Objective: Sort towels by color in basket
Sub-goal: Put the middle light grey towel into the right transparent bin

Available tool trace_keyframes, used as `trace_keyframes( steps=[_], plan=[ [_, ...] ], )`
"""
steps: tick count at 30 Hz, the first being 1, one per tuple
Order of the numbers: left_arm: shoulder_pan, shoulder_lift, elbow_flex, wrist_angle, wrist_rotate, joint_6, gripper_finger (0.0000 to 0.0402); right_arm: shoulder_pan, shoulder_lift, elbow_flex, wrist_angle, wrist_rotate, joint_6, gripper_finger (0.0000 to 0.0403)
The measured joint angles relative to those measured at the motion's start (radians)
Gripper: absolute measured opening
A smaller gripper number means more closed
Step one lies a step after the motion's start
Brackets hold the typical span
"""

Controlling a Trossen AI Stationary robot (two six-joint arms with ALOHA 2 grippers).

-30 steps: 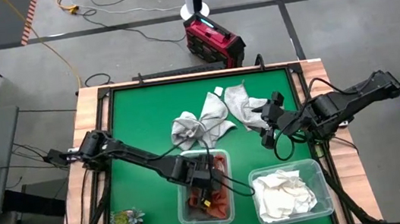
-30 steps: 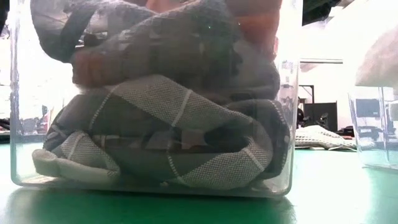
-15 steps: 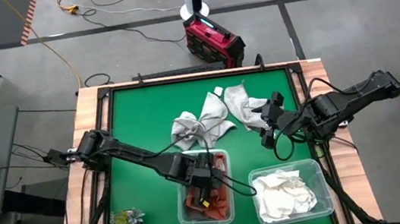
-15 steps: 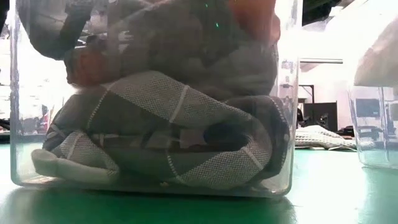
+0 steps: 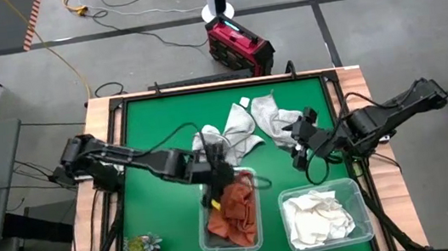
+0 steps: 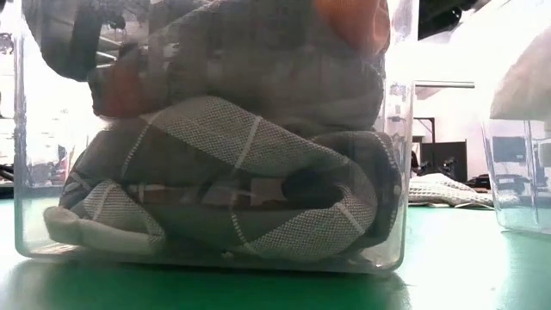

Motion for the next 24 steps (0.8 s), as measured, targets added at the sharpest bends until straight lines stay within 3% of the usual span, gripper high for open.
trace_keyframes(
  steps=[3,8,15,21,24],
  plan=[
    [0.045,-0.063,-0.093,0.198,0.0,0.052,0.0233,0.007,0.037,0.0,0.014,-0.018,-0.036,0.0306],
    [0.176,-0.145,-0.312,0.69,0.002,0.196,0.0233,0.0,0.129,0.0,0.016,-0.018,-0.109,0.0306],
    [0.347,-0.24,-0.465,1.146,0.11,0.137,0.0232,-0.089,0.193,0.0,0.02,-0.016,-0.143,0.0306],
    [0.367,-0.282,-0.484,1.263,0.134,0.143,0.0222,-0.233,0.193,-0.011,0.116,-0.018,-0.203,0.0306],
    [0.367,-0.28,-0.485,1.249,0.134,0.167,0.0214,-0.349,0.205,-0.047,0.257,-0.123,-0.307,0.0306]
  ],
)
